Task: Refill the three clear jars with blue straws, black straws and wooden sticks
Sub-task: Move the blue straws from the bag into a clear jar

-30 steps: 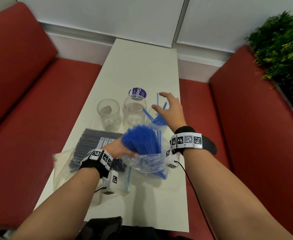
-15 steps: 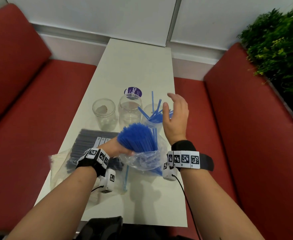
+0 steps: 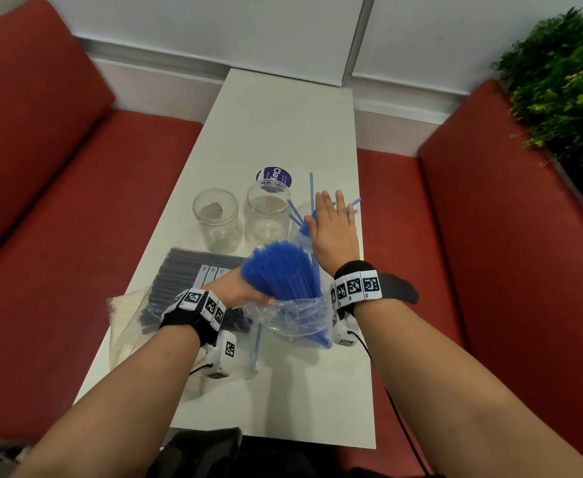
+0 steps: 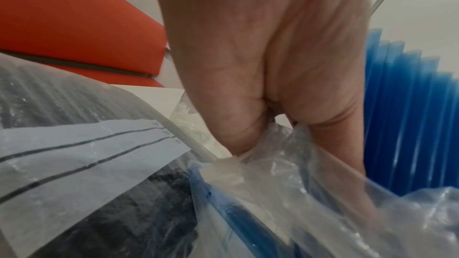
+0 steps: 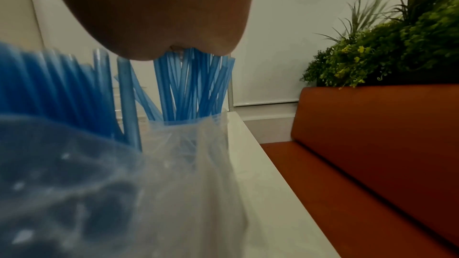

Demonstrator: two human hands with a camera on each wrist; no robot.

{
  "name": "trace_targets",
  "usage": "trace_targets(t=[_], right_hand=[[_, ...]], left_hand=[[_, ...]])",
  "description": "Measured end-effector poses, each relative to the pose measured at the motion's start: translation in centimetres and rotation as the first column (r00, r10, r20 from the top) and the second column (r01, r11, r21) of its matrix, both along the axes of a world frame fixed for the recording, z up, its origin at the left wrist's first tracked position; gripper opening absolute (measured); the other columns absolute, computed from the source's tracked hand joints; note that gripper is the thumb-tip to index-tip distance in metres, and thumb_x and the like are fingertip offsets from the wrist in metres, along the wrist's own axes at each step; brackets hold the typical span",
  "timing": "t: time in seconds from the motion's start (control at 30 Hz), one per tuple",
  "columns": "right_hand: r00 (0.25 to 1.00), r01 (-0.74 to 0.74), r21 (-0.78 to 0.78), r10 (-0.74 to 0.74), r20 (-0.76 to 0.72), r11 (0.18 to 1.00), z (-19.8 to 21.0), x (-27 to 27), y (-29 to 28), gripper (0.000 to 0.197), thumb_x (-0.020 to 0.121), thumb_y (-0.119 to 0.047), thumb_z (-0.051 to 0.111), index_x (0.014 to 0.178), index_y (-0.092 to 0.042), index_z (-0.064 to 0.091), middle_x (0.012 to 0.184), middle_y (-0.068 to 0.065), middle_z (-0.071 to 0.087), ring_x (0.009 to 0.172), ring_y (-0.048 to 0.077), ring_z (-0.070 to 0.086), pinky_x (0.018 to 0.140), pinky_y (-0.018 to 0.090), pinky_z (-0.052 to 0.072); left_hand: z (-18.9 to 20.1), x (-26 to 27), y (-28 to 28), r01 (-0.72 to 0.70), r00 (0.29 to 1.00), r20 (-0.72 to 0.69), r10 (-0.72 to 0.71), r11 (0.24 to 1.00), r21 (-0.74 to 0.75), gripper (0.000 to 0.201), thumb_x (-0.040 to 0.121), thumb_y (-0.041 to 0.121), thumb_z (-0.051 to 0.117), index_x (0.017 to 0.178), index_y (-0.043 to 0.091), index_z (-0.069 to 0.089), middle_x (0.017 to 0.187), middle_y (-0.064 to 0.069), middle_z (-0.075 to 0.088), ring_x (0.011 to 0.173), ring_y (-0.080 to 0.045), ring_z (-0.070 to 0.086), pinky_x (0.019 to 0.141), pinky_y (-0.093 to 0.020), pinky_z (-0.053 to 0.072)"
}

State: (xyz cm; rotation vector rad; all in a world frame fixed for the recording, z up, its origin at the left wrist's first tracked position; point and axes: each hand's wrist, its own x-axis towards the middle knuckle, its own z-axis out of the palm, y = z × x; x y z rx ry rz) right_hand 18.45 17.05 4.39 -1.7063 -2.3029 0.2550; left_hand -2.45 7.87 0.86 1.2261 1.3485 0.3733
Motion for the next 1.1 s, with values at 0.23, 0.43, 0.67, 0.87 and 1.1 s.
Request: trace_targets(t=[0.23,0.43,0.67,0.87,1.1], right_hand=[[0.918,0.107,0.366,0.049,-0.393,0.924,0.9,1.3,-2.7,0.033,0.100,-0.013,0.044,0.127,-0.014,0.063,0.128,0.008,0.061,0.126,0.025,0.050,0.109,0.042,0.034],[0.681,0.093,0.052,-0.025,-0.731,0.994,-1.7,1.6,-7.1,0.019,0.091,-0.013,0.048,0.108,-0.016,0.058,0.099,-0.002,0.060,0.088,0.016,0.056,0.080,0.030,0.049],[0.760,-0.055,-0.430,-0.242,-0.603,0.901,-4.3,1.8,-8.7,0.056,0.088,-0.002,0.057,0.143,-0.014,0.049,0.136,0.003,0.058,0.125,0.016,0.054,0.107,0.032,0.045],[0.867,0.001,-0.373,-0.187,-0.462,0.928,-4.0,1.8,-7.5,0.039,0.091,-0.006,0.064,0.129,-0.011,0.063,0.120,0.009,0.067,0.107,0.022,0.061,0.090,0.028,0.045],[0.814,-0.043,-0.383,-0.190,-0.549,0.923,-3.3,1.9,-7.8,0.019,0.101,-0.016,0.056,0.118,-0.024,0.052,0.113,-0.004,0.061,0.104,0.015,0.057,0.088,0.028,0.042]], left_hand=[[-0.7,-0.4,-0.2,-0.021,1.000,0.010,0.021,1.000,0.008,0.045,0.070,0.022,0.089,0.091,0.056,0.068,0.092,0.038,0.067,0.085,0.018,0.063,0.059,-0.004,0.049],[-1.7,-0.3,0.1,-0.052,0.999,-0.017,0.052,0.998,0.028,0.040,0.071,0.013,0.087,0.096,0.037,0.066,0.093,0.013,0.074,0.091,0.000,0.067,0.074,-0.019,0.049],[-1.9,0.0,0.3,-0.056,0.998,0.007,0.055,0.998,0.022,0.046,0.066,0.013,0.089,0.099,0.037,0.068,0.101,0.012,0.073,0.104,-0.007,0.066,0.096,-0.034,0.051],[-1.5,0.0,0.6,-0.026,0.999,-0.032,0.026,1.000,0.007,0.048,0.066,0.020,0.091,0.100,0.041,0.064,0.095,0.022,0.072,0.088,0.008,0.066,0.074,-0.013,0.049],[-1.5,-0.2,0.6,-0.032,0.999,-0.019,0.032,0.999,0.015,0.049,0.065,0.018,0.091,0.102,0.039,0.067,0.095,0.025,0.073,0.088,0.007,0.068,0.077,-0.019,0.048]])
